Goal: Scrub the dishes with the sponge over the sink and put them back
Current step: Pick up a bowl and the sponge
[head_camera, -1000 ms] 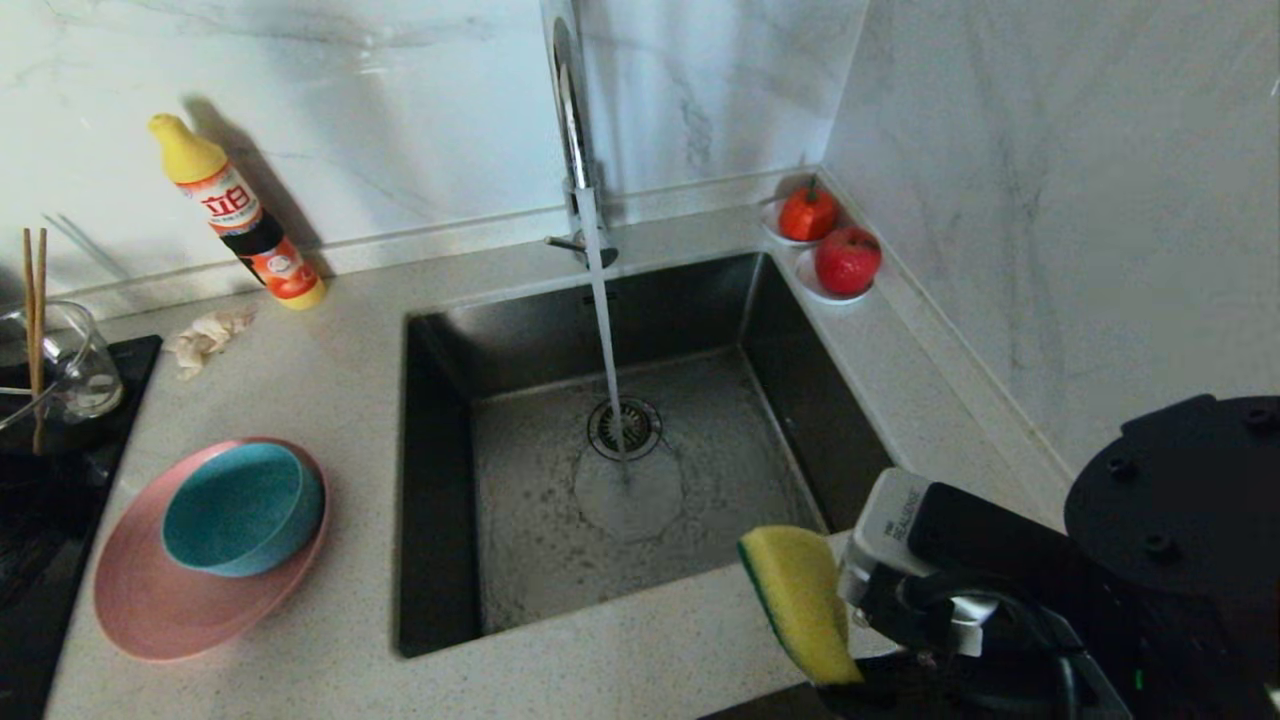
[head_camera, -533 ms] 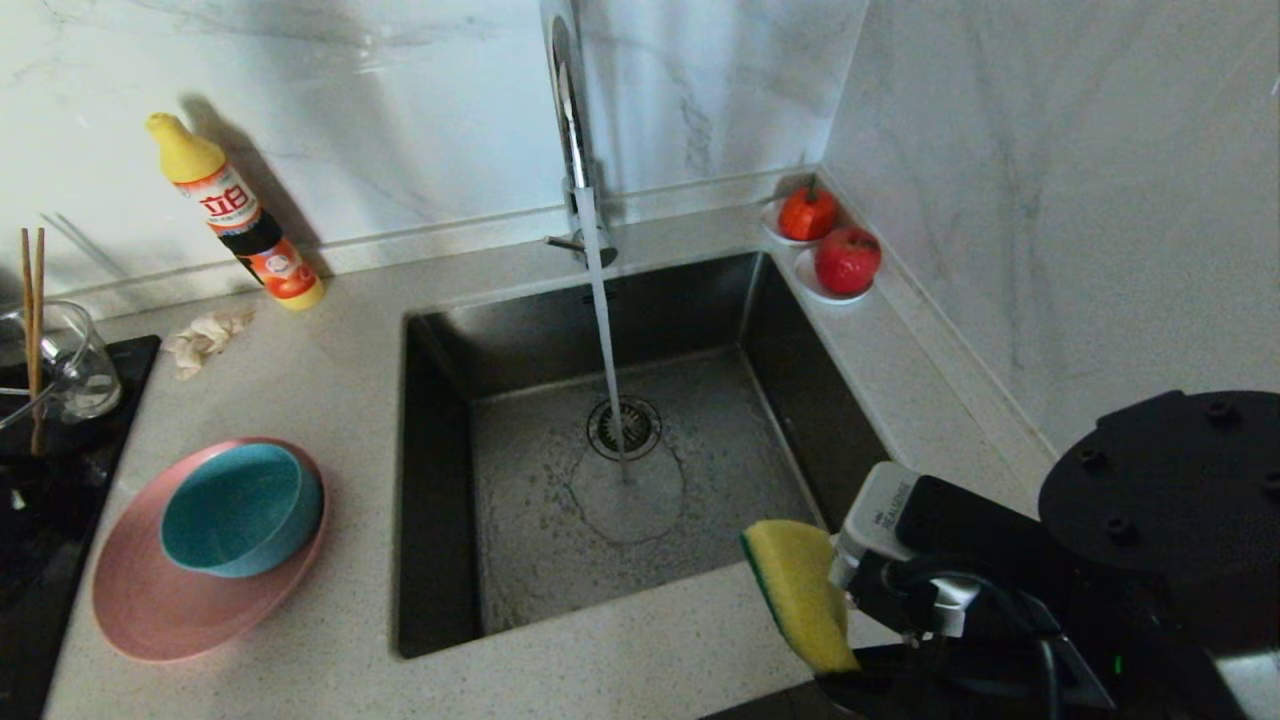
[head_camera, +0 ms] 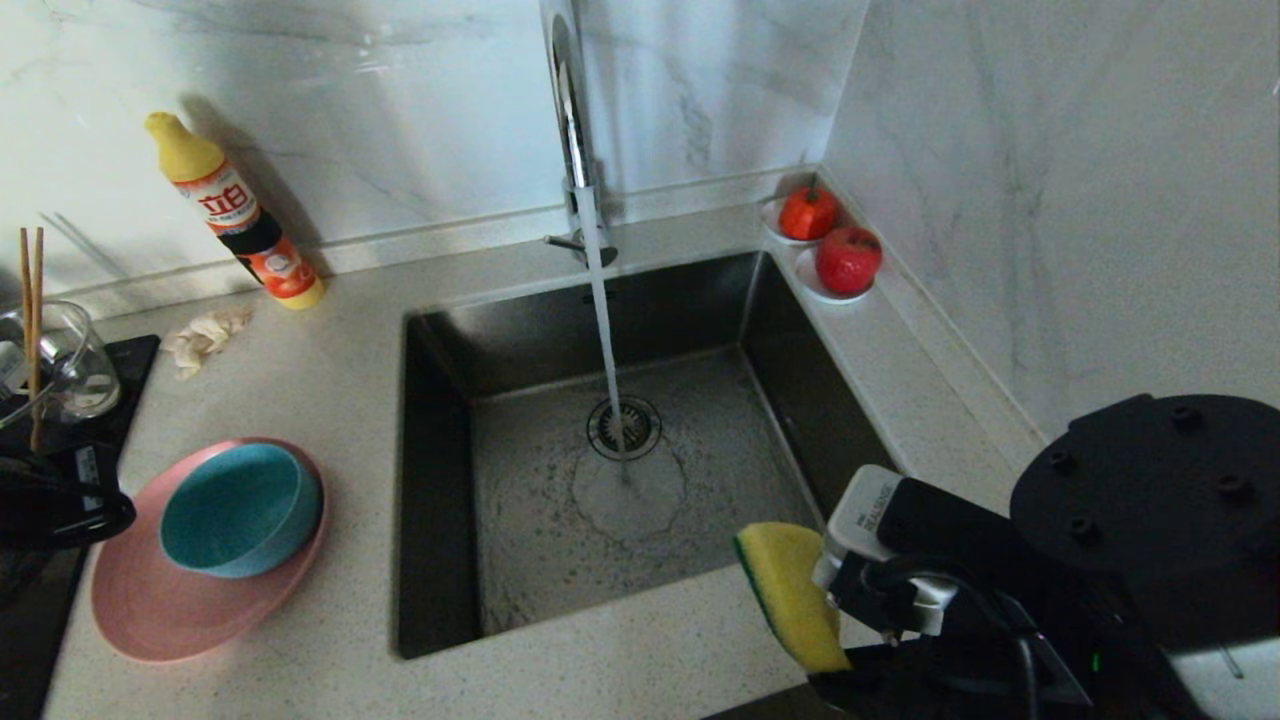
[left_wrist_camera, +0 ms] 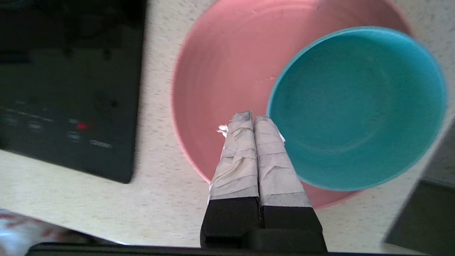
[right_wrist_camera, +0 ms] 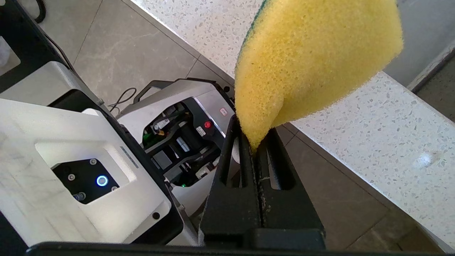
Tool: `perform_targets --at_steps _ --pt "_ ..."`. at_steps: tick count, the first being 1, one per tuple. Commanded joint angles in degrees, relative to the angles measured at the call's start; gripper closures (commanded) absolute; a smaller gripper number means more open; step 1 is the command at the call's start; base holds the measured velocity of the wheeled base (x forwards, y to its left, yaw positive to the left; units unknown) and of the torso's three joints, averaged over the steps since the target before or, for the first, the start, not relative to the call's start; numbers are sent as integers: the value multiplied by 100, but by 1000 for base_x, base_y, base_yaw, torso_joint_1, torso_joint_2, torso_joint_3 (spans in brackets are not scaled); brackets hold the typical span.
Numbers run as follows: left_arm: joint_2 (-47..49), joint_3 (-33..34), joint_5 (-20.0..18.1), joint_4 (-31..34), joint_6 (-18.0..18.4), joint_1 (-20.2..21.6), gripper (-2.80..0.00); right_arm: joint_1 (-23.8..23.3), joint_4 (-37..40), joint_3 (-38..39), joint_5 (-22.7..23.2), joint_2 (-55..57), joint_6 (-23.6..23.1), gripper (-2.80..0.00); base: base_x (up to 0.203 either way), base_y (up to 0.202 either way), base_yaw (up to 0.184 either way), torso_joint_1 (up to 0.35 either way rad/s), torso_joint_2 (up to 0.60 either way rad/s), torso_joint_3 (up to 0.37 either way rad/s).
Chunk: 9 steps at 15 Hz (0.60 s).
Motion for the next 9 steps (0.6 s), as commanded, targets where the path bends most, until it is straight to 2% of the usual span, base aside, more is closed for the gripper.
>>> perform_targets --at_steps 1,3,5,6,9 --pt "6 -27 -89 11 -62 60 0 3 15 5 -7 7 9 0 0 0 0 0 0 0" --pt "-116 -25 -404 18 -251 60 0 -1 22 6 -7 -11 9 0 0 0 0 0 0 0" --pt "-81 59 -448 29 -259 69 0 -1 22 14 -7 -9 9 0 0 0 0 0 0 0" --pt "-56 82 -538 21 -289 85 -280 -1 22 14 -7 15 9 0 0 0 0 0 0 0" --pt "168 75 -895 12 -775 173 -280 -1 13 -12 -16 24 0 0 0 0 0 0 0 0"
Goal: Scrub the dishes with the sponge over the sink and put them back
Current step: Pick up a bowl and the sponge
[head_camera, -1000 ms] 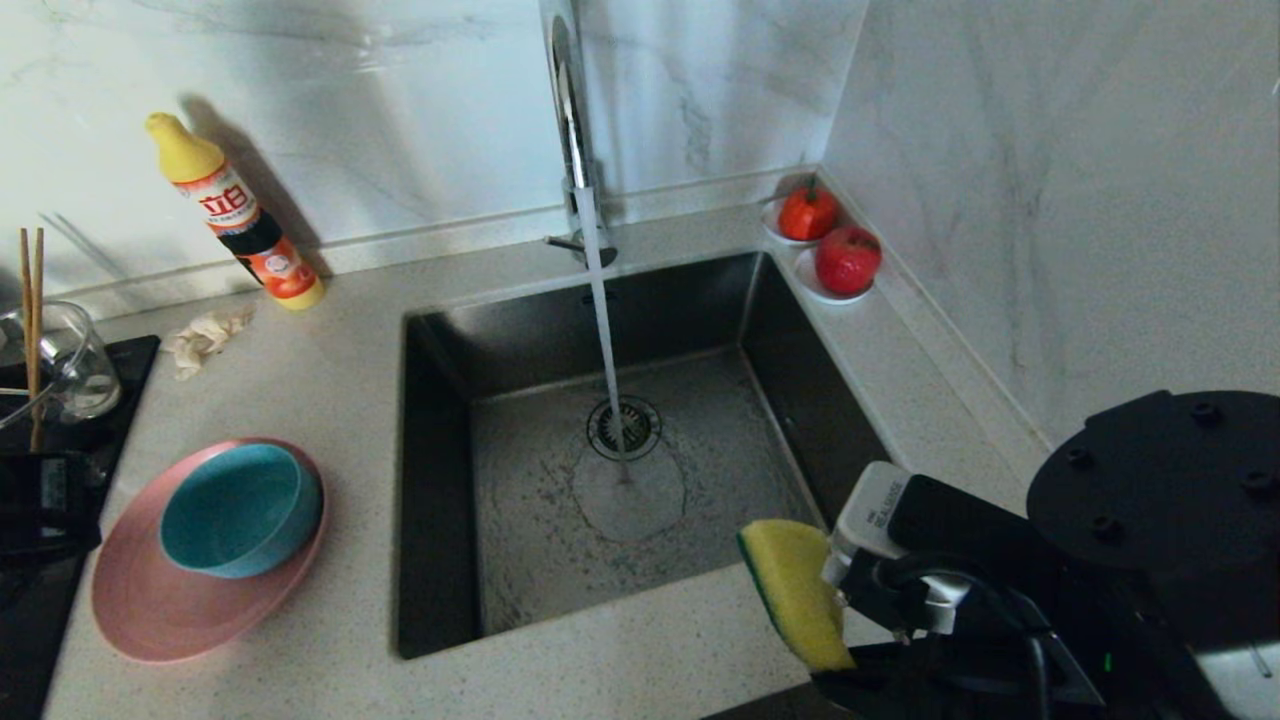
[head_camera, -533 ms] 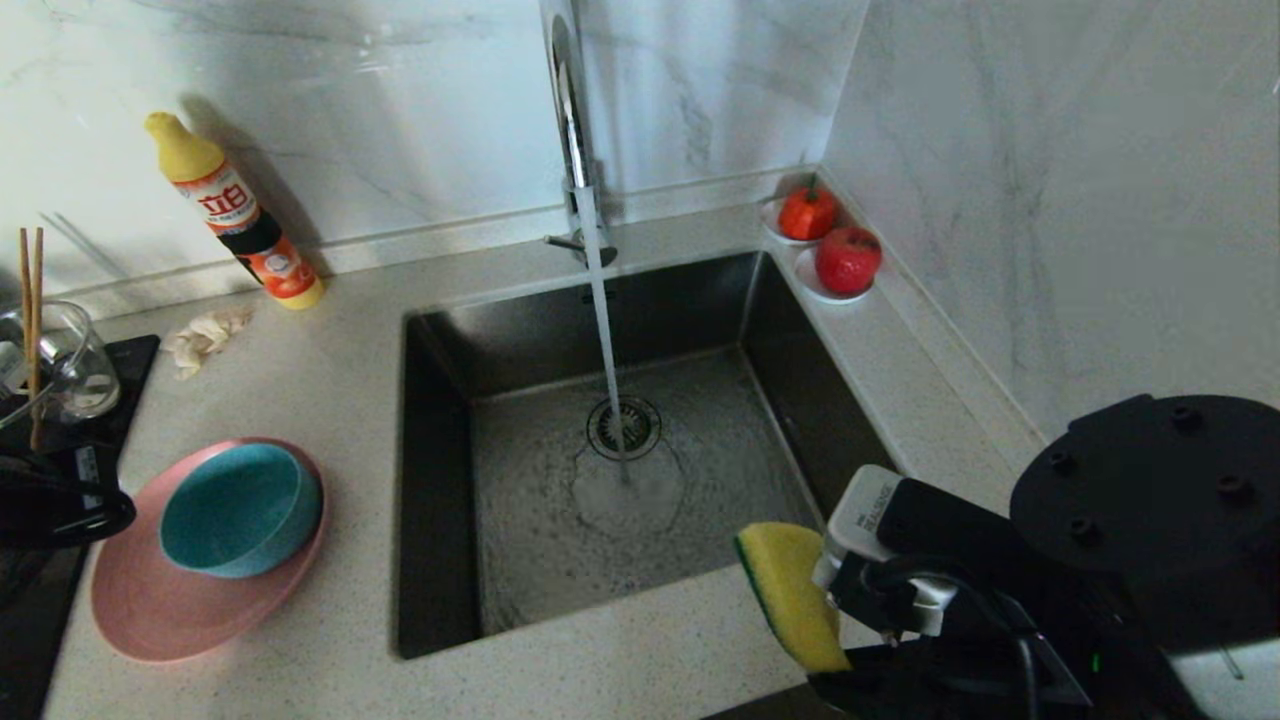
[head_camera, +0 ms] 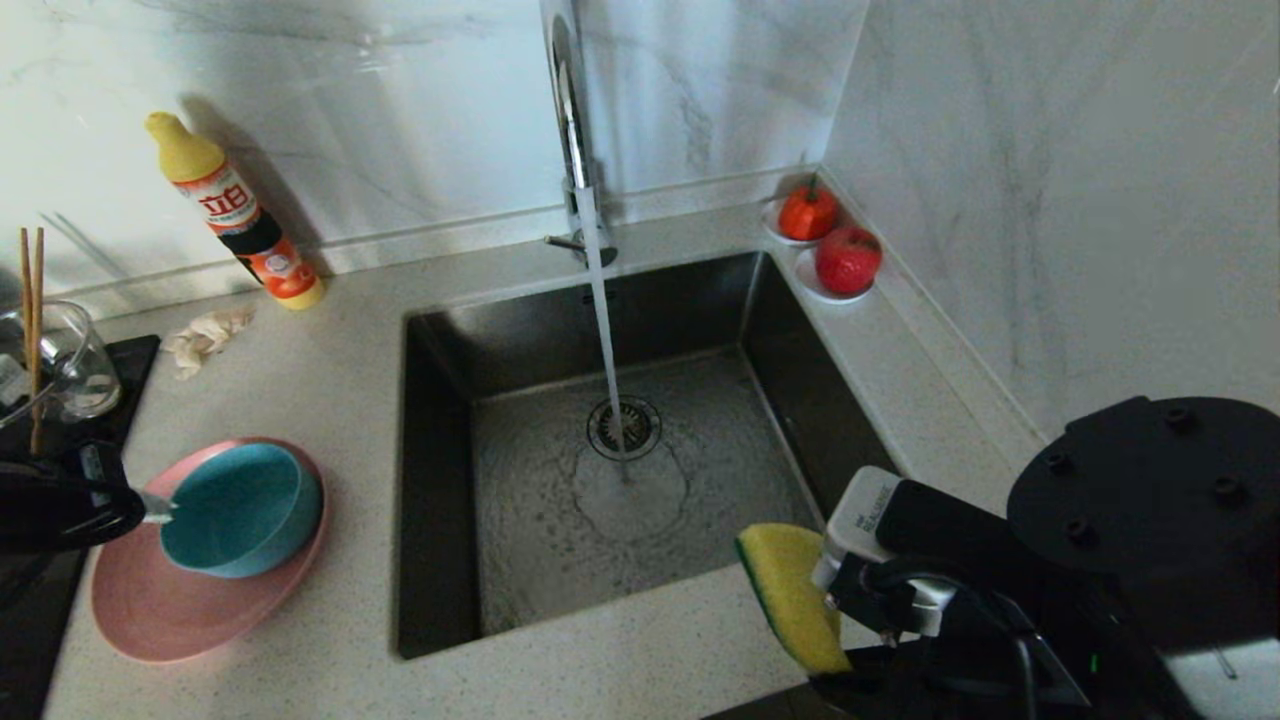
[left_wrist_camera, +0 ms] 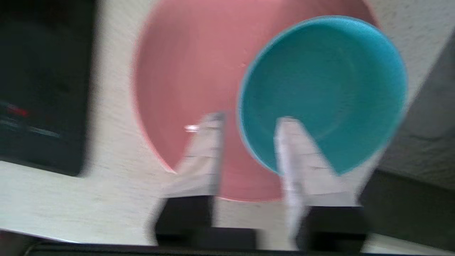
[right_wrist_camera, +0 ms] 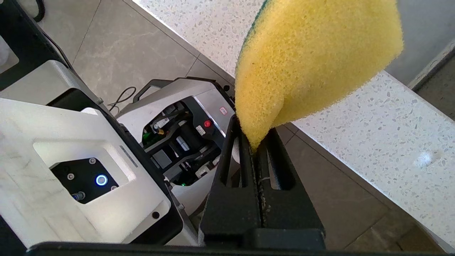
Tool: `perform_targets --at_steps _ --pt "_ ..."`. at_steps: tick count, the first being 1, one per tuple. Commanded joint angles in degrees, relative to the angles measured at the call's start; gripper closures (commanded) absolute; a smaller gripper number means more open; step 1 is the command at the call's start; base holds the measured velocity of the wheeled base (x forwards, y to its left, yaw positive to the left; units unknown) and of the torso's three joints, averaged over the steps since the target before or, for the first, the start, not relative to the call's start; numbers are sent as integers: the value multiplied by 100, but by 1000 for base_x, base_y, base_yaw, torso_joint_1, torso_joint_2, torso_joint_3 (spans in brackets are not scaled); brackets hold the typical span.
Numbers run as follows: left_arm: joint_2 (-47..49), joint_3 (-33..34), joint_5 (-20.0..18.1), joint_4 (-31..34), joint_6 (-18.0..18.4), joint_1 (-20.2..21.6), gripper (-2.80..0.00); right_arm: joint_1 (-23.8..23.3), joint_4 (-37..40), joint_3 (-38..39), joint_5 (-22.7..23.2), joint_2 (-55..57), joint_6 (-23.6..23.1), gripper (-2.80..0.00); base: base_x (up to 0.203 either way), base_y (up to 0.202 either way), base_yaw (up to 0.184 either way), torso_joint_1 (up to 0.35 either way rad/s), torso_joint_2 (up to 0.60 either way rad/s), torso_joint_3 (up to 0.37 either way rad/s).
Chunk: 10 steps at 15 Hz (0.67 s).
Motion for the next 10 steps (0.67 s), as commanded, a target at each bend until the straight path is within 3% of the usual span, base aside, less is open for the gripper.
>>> perform_targets --at_steps 1,10 --pt "243 -55 -60 8 -245 55 -280 1 16 -9 -4 14 2 0 0 0 0 0 0 0" --pt "876 -115 -78 -52 -574 103 -280 -104 34 8 -13 6 20 0 0 0 0 0 0 0"
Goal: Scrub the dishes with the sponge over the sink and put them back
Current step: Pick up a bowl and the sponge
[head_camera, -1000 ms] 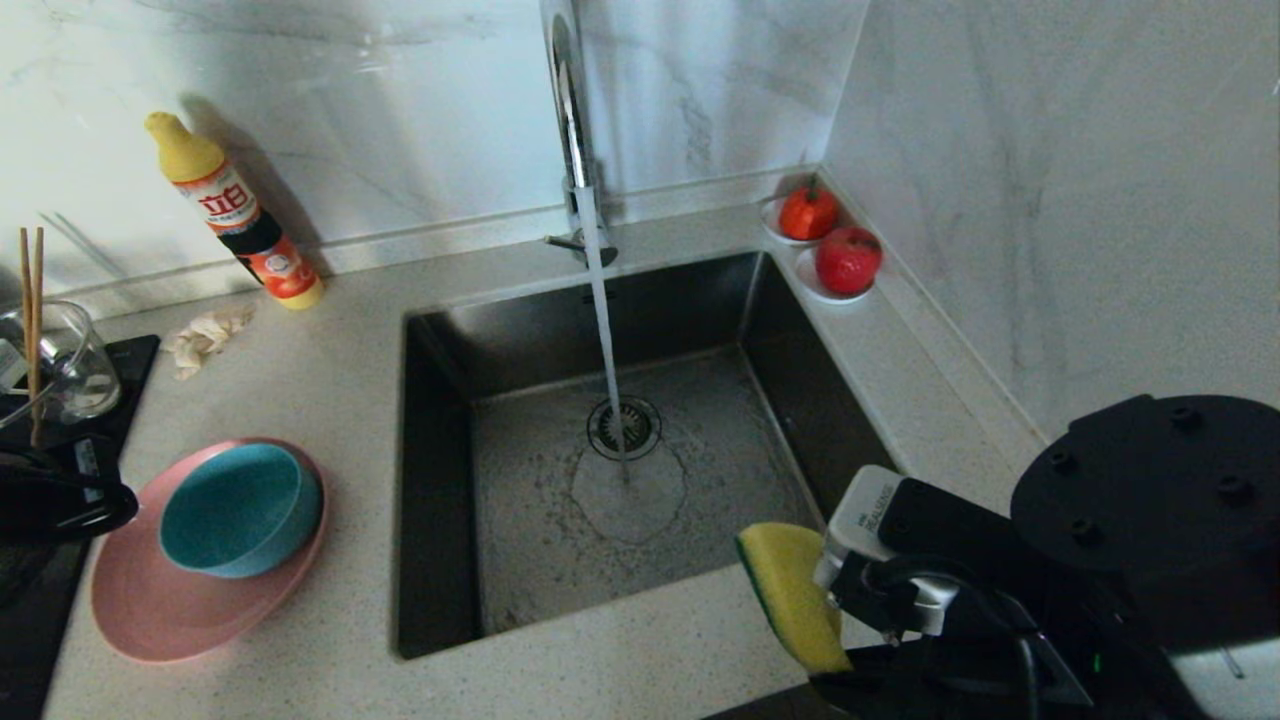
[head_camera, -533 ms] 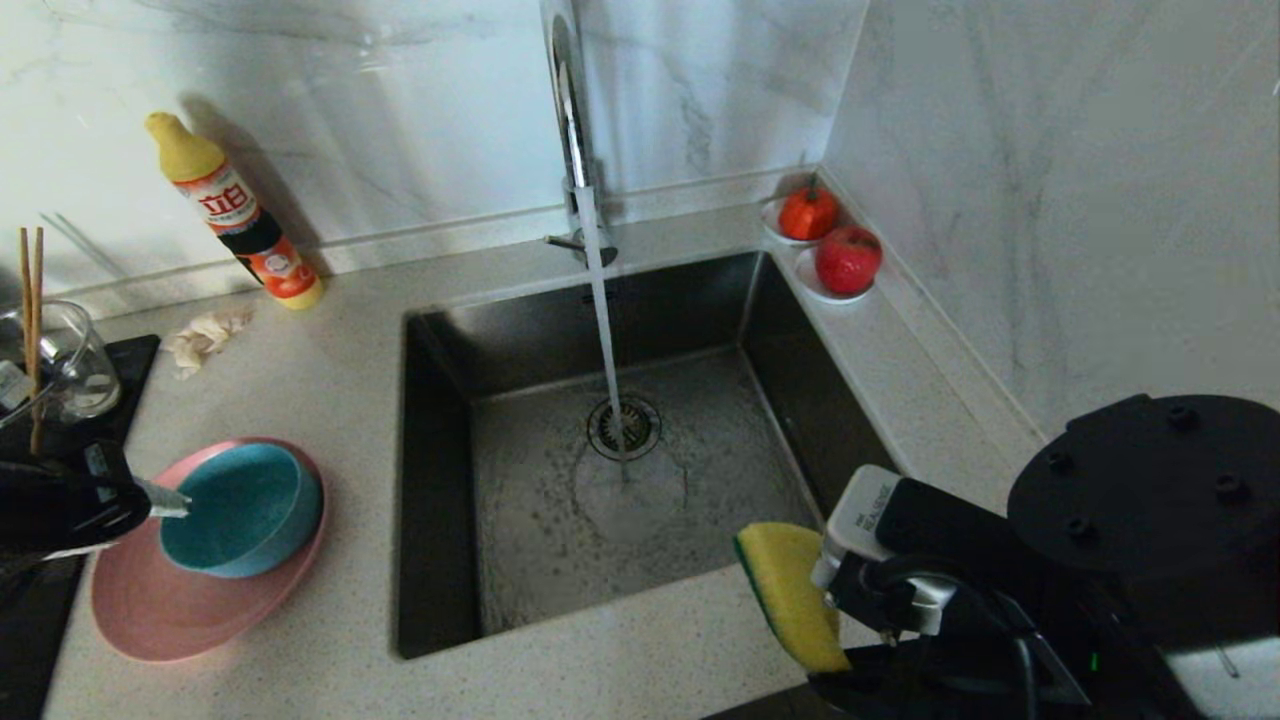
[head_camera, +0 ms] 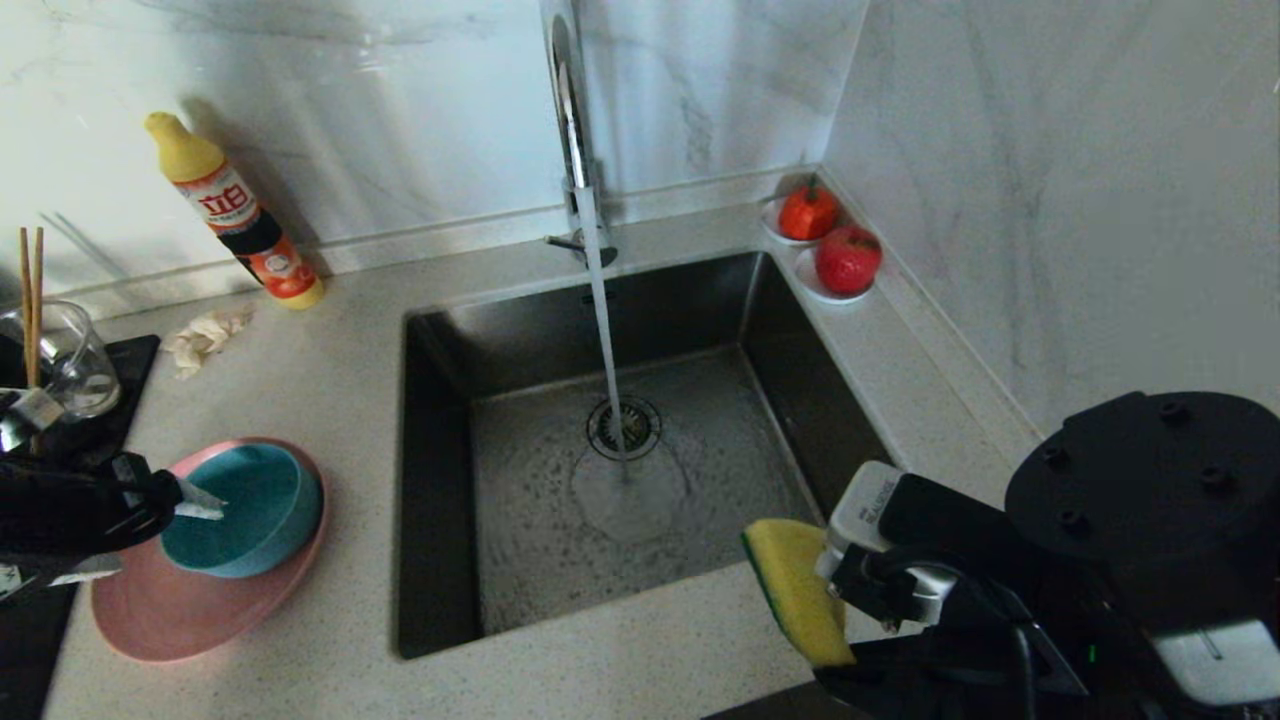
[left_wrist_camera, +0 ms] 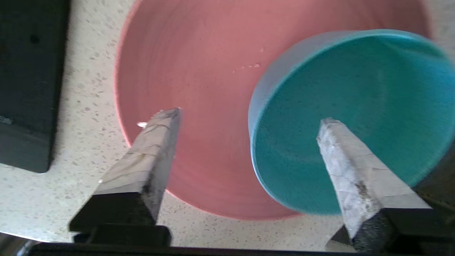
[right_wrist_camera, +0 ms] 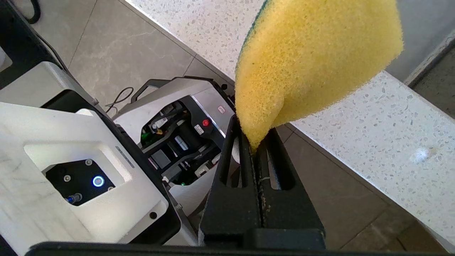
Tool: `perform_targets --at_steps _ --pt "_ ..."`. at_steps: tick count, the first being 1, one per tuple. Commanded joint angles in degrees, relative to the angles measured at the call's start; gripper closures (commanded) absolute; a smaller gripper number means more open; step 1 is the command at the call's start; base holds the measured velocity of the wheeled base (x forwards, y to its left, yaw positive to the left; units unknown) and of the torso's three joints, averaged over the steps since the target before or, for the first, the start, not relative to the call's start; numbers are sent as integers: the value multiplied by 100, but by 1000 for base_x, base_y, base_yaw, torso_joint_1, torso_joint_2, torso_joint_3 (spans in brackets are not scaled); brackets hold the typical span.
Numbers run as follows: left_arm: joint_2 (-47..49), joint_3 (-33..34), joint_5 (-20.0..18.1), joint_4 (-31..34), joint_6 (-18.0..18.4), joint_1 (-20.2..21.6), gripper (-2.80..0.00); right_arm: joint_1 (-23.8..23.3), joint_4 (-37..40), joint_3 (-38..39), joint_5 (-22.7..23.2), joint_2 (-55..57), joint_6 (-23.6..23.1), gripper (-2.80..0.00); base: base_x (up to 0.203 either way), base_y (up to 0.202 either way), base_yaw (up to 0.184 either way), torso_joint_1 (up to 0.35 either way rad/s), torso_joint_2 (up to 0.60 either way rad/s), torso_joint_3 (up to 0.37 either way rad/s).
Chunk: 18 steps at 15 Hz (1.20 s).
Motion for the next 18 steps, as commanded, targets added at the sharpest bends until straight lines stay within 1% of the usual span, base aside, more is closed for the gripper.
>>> perform_targets --at_steps 1,3,11,18 --pt "258 -20 4 -145 -53 1 -280 -9 13 10 -8 6 7 0 0 0 0 0 0 0" --pt "370 -38 11 -380 -244 1 -280 -9 22 1 -17 -30 -1 0 0 0 0 0 0 0" --pt "696 -126 5 -331 -254 1 -280 -26 22 54 -61 -82 7 0 0 0 0 0 0 0" --pt "688 -173 5 -376 -261 -3 -280 -97 66 52 -61 -109 -2 0 0 0 0 0 0 0"
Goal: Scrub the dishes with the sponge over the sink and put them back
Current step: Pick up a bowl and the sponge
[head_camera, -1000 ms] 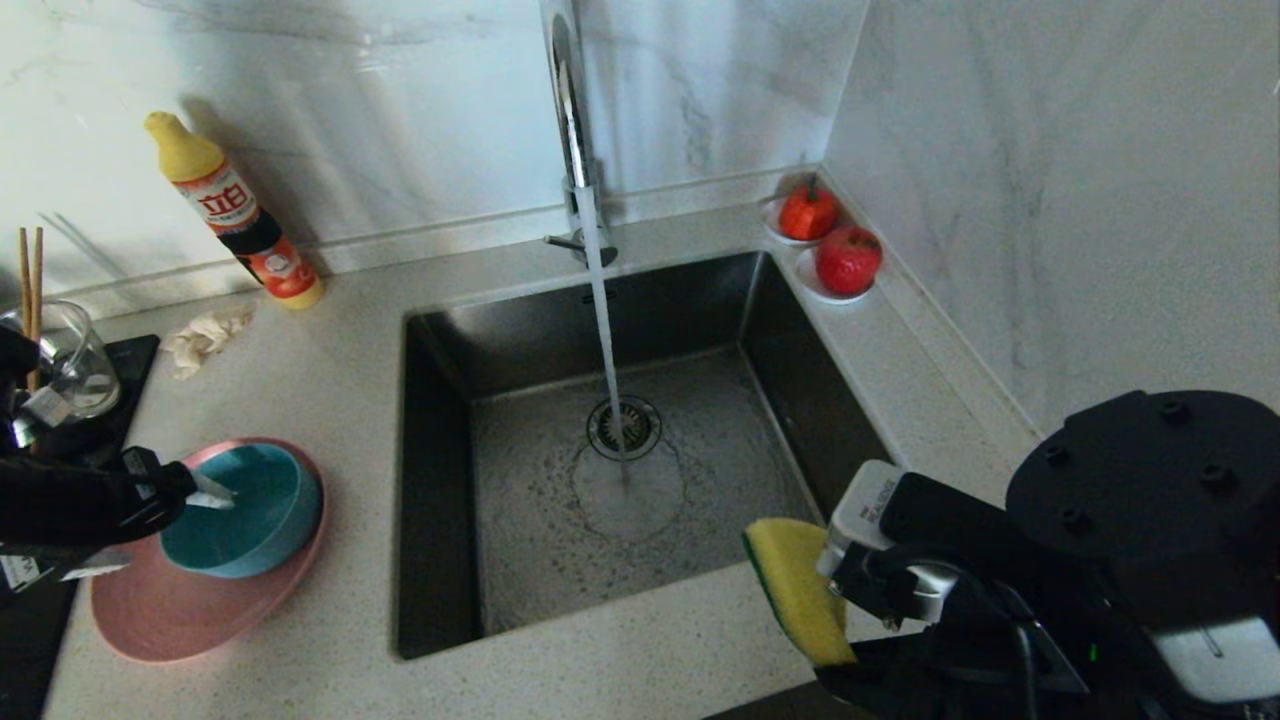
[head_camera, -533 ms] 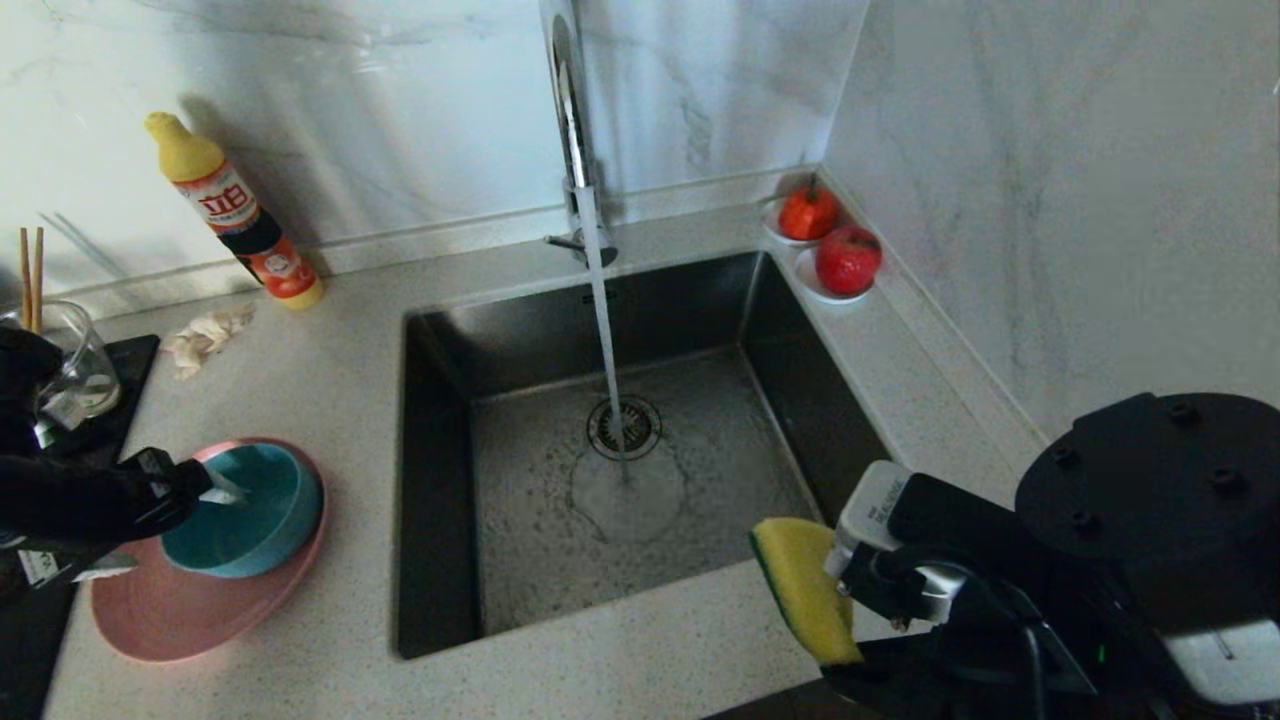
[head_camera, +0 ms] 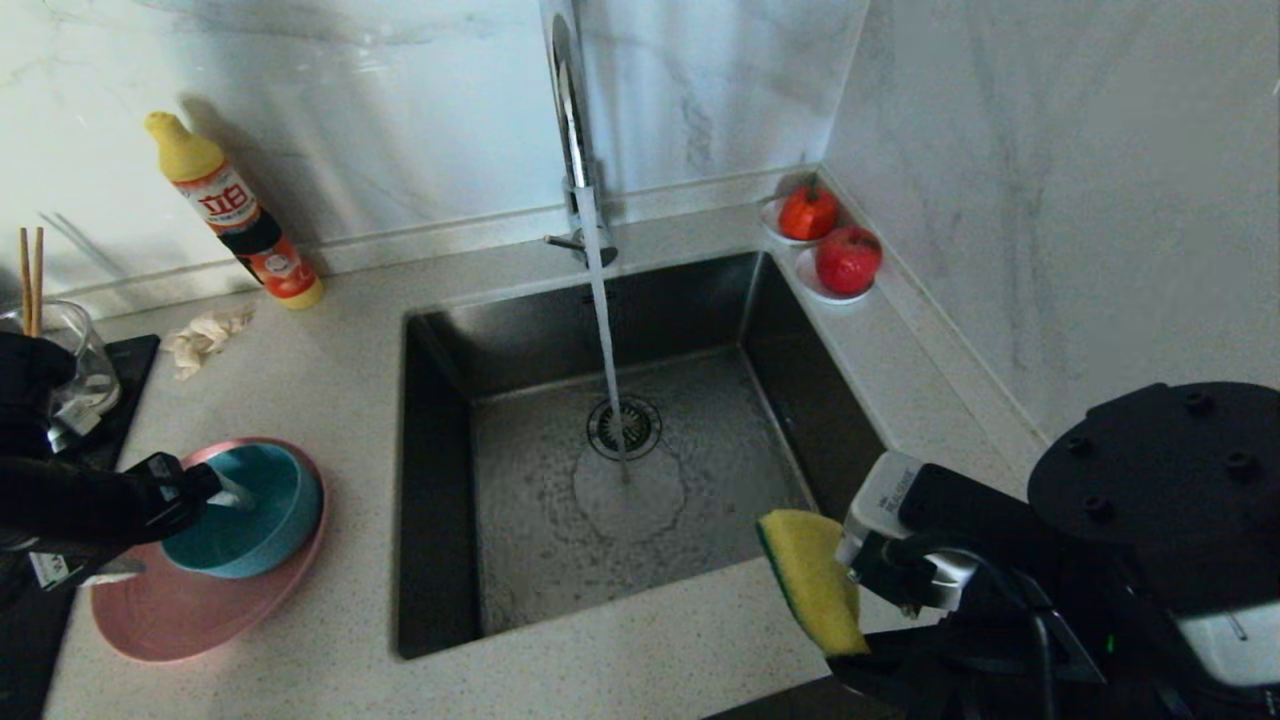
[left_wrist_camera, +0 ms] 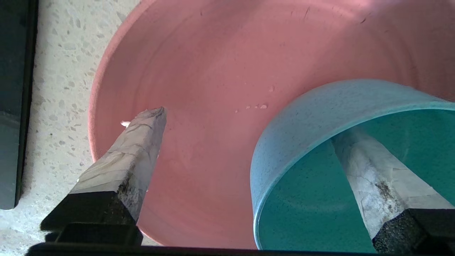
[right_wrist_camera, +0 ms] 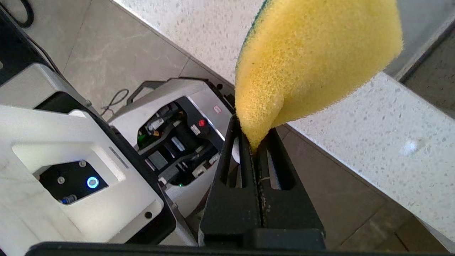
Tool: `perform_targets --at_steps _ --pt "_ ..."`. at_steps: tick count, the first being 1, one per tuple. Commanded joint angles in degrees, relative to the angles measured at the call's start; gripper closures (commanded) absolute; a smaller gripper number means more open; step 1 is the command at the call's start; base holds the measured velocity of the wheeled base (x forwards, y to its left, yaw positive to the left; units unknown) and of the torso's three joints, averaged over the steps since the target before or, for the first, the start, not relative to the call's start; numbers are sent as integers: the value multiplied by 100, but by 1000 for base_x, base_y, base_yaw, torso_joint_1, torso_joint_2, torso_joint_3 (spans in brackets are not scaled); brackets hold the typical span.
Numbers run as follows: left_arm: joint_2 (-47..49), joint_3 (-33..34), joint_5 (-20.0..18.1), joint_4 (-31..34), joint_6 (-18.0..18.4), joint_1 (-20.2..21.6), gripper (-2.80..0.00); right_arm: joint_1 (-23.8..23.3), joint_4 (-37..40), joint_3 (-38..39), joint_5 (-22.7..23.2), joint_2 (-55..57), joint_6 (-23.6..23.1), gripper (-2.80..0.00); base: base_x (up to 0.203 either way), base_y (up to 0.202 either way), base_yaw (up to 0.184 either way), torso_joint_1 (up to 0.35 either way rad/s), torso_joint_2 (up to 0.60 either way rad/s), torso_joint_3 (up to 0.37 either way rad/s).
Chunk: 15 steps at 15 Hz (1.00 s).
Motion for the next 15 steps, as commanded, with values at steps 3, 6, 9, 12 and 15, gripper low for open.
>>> perform_targets --at_steps 3,6,9,12,15 --pt "-19 -39 12 12 -5 3 0 1 27 -9 0 11 3 0 0 0 0 0 0 0" --pt "-2 -59 5 3 -5 9 0 5 27 -9 0 15 3 0 0 0 0 0 0 0" --pt "-2 -74 14 3 -5 9 0 -3 59 -24 -9 -9 3 0 0 0 0 0 0 0" --pt "-13 -76 -4 4 -5 9 0 5 141 -70 -9 -20 3 0 0 0 0 0 0 0" --pt "-198 -150 -62 11 -17 -4 0 -3 141 -79 -9 -20 11 0 0 0 0 0 0 0"
